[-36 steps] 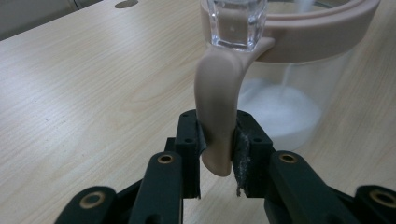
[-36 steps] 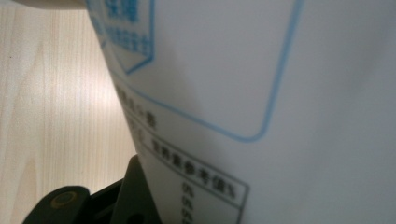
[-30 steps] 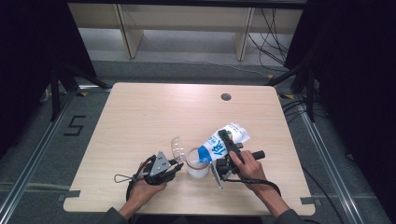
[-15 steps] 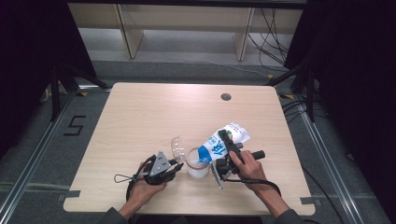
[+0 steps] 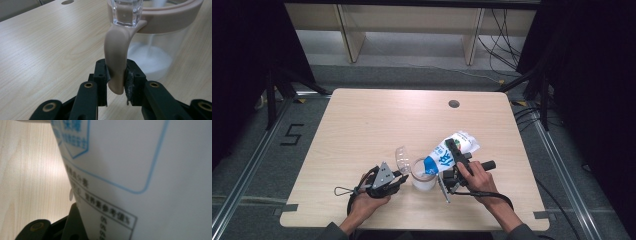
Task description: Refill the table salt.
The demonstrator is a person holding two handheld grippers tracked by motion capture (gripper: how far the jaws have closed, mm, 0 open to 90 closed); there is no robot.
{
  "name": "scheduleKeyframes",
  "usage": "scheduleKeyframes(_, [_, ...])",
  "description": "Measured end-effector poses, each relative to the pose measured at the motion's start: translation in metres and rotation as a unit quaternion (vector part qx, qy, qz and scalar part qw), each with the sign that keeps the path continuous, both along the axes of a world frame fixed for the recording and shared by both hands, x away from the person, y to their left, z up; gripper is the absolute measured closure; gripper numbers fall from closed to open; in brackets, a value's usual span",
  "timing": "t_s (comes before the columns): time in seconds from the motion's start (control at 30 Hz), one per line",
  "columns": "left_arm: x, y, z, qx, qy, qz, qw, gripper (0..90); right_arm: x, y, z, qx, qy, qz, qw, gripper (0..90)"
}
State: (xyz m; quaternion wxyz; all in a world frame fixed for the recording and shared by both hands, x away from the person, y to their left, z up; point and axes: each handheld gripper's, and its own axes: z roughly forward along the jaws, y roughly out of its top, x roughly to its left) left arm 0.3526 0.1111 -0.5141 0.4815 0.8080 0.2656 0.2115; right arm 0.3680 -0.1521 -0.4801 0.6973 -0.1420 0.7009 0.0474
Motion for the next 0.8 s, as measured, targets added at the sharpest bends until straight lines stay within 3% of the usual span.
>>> scheduleKeyframes(0.13, [0.0,0.0,0.0,0.0,0.0,0.0,1.0,73.1,-0.001,-0.001,-0.0028,0.018,0.008,-0.009,0.9998,64.2])
scheduleKeyframes(0.3, [-0.0001,0.0,0.0,0.0,0.0,0.001,1.0,73.1,-0.0001,-0.0006,-0.0005,0.006,0.003,-0.002,1.0,64.5])
scheduleKeyframes(0.8, [-0.0006,-0.0001,0.0001,-0.001,0.001,0.003,1.0,73.0,-0.0006,-0.0012,-0.0036,0.021,0.005,-0.002,0.9998,65.2])
